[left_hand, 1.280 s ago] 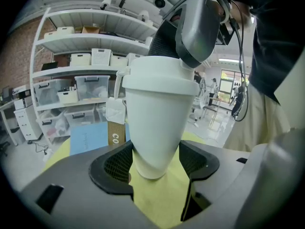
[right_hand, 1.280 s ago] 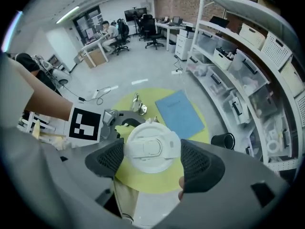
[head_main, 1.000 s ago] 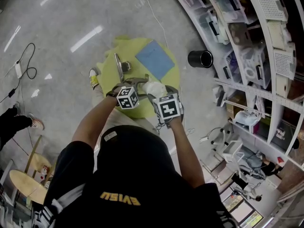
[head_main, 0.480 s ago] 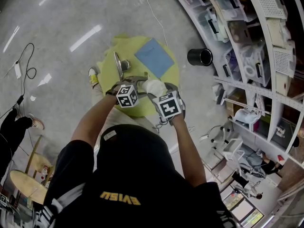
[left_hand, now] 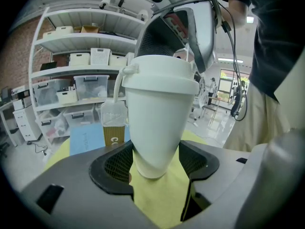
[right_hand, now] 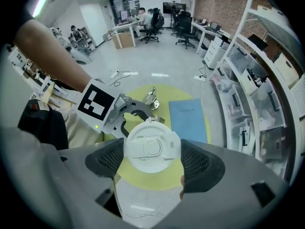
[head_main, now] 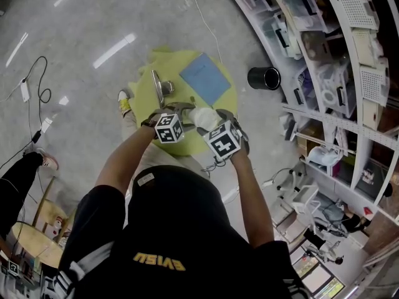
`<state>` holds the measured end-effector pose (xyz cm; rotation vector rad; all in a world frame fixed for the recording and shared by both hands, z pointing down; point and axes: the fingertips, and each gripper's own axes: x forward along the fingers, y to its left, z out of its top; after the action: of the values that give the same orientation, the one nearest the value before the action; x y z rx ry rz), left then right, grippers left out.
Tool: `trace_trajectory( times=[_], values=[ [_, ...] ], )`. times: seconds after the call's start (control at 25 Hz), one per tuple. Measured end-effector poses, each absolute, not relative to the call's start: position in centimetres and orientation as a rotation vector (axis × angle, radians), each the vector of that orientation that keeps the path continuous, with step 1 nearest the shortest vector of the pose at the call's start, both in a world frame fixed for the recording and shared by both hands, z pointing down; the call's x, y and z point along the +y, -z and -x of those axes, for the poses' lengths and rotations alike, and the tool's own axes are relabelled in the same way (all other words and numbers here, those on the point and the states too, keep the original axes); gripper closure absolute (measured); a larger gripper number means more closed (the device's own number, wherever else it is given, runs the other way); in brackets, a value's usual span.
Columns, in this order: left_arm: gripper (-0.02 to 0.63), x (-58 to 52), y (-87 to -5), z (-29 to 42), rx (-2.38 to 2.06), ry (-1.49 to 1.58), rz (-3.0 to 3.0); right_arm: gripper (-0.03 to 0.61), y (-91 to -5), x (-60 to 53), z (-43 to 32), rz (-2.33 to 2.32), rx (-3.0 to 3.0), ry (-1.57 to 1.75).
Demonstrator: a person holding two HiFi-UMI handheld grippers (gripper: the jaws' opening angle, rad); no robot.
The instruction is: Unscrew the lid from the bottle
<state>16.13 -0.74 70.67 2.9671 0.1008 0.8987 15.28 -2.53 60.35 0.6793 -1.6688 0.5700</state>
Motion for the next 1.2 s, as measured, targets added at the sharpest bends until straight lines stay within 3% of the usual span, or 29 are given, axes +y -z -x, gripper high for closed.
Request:
trace_trajectory(
  times=[0.68, 0.8, 0.96, 1.04, 1.2],
  values=[
    [0.299, -0.8, -70.8, -16.1, 0.094, -0.894, -2.960, 0.187, -61.2, -2.2, -15.2, -0.541, -1.647, -0.497],
    [0.299, -0.7, -70.6, -16.1, 0.094, -0.893, -2.954, 0.124, -61.0, -2.1, -15.2, -0.714, -1.662, -0.635],
    [0.299, -0.9, -70.5, -15.9, 0.092, -0.897, -2.953, 0.123, -59.9, -2.7, -15.6, -1.064, -1.629, -0.901],
    [0.300, -0.8, -70.5, -15.9, 0.095, -0.898, -2.953, 0.133, -60.0, -2.7, -16.6, -1.175, -1.562, -0.941],
    [0.301, -0.7, -70.6, -16.0, 0.095, -0.898, -2.950, 0.248, -60.8, -2.5, -16.7, -1.196, -1.549, -0.997]
  ],
)
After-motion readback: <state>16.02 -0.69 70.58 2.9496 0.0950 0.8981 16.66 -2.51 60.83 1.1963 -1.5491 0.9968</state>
